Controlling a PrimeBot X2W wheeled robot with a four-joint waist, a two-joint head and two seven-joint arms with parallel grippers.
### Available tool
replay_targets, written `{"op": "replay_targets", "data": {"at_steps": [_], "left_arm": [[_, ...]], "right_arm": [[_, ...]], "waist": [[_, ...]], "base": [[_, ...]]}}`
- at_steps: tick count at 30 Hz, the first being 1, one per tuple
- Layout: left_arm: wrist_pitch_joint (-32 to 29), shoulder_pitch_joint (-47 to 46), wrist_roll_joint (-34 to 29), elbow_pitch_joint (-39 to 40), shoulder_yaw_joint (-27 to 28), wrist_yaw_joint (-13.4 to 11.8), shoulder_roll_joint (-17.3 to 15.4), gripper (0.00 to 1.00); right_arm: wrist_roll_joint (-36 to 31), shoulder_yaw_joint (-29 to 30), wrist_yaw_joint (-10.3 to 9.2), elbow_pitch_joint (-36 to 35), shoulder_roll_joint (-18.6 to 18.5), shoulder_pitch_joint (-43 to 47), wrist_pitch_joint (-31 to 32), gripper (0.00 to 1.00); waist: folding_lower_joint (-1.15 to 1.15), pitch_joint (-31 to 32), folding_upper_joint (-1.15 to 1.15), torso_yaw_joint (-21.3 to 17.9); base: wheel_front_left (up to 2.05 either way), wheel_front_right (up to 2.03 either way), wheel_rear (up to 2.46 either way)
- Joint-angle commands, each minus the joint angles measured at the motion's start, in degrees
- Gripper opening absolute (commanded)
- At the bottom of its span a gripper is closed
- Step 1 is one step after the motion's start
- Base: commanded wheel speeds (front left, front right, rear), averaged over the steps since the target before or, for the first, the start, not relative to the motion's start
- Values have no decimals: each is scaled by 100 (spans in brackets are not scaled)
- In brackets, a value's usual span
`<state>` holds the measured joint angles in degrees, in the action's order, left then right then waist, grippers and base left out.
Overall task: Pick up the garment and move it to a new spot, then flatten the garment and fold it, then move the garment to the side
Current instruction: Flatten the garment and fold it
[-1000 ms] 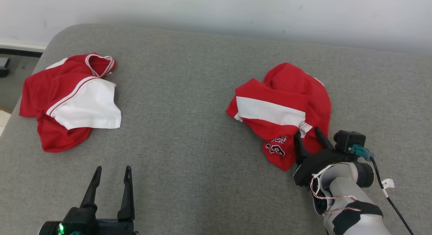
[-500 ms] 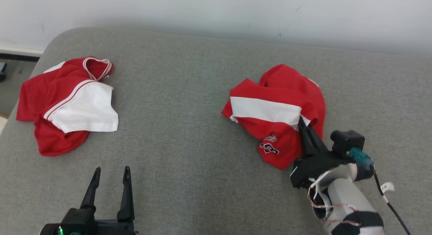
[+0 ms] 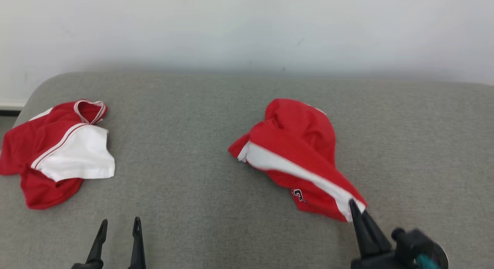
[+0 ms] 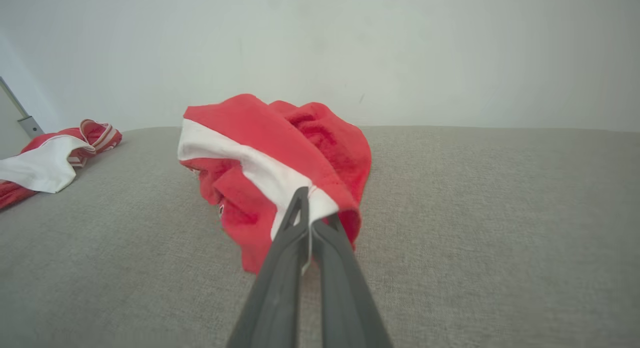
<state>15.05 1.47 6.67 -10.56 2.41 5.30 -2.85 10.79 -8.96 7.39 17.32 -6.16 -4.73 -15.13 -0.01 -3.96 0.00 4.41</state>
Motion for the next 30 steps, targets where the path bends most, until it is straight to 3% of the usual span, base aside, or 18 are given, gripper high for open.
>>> {"op": "replay_targets", "data": {"at_steps": [1, 5, 12, 13, 14, 15, 21, 30], "left_arm": [[18, 85, -1, 43, 7, -19, -7, 100], [18, 137, 5, 29, 46, 0, -7, 100], [18, 151, 13, -11, 62, 42, -6, 100], [18, 143, 10, -22, 65, 47, -9, 100], [18, 138, 11, -30, 65, 53, -8, 100], [18, 132, 10, -41, 63, 60, -7, 100], [18, 161, 24, -47, 65, 60, -7, 100], [18, 108, 8, -2, 167, 100, -7, 100]], "right_arm": [[-79, -64, 20, -162, -85, 240, -5, 0], [-187, -277, 20, -429, -292, 890, -4, 0], [-170, -162, 20, 49, -440, 1102, -4, 0], [-168, -150, 20, 128, -425, 1040, -5, 9], [-157, -131, 20, 114, -408, 941, -6, 48], [-118, -129, 20, 117, -387, 886, -5, 100], [-8, -61, 20, -309, -347, 906, -5, 100], [-396, 383, 20, -853, -142, 1044, -4, 100]], "waist": [[1, 158, 0, -196], [1, 192, 0, -315], [1, 193, 0, -491], [1, 195, 0, -505], [1, 202, 0, -516], [1, 208, 0, -524], [1, 247, 0, -543], [1, 185, 0, -571]], "base": [[0, 0, 0], [0, 0, 0], [0, 0, 0], [0, 0, 0], [0, 0, 0], [0, 0, 0], [0, 0, 0], [0, 0, 0]]}}
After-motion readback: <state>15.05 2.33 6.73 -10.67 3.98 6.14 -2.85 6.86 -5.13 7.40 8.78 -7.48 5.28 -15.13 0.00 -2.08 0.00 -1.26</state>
